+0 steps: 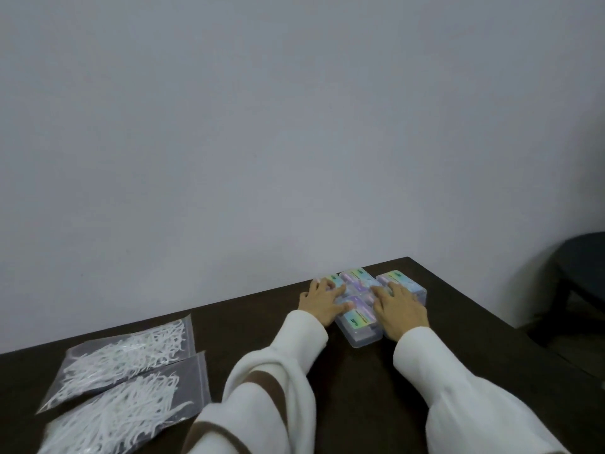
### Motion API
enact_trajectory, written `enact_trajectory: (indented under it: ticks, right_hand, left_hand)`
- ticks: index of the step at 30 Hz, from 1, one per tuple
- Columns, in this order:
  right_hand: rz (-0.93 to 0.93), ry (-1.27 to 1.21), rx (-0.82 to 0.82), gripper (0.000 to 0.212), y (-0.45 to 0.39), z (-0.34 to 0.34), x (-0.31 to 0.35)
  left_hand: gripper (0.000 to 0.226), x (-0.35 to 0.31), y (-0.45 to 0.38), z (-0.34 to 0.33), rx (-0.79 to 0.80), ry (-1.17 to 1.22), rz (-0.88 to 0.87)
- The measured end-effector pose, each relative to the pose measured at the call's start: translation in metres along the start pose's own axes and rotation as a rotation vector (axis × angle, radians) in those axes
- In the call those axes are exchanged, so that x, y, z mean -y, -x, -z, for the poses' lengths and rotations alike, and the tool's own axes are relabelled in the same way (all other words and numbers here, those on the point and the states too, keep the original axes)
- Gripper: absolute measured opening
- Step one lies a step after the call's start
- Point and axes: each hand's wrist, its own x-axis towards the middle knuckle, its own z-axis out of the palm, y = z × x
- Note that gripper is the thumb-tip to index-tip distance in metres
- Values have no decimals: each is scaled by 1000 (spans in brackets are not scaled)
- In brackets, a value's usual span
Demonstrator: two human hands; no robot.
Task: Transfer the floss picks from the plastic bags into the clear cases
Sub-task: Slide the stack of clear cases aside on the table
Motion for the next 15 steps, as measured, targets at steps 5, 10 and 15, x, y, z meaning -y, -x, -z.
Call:
enact_trajectory:
  ticks: [5,10,15]
  right_hand:
    - [59,123,79,68,-22,1,-23]
    - [-24,46,-1,64,-40,-2,-25]
    - [-56,-16,-52,58,-51,-6,-30]
  left_hand:
    - [60,-8,-23,-2,-60,2,-18]
    - [58,-8,-40,-6,-96,24,-28]
    - [58,-12,-52,-10,-110,32,-34]
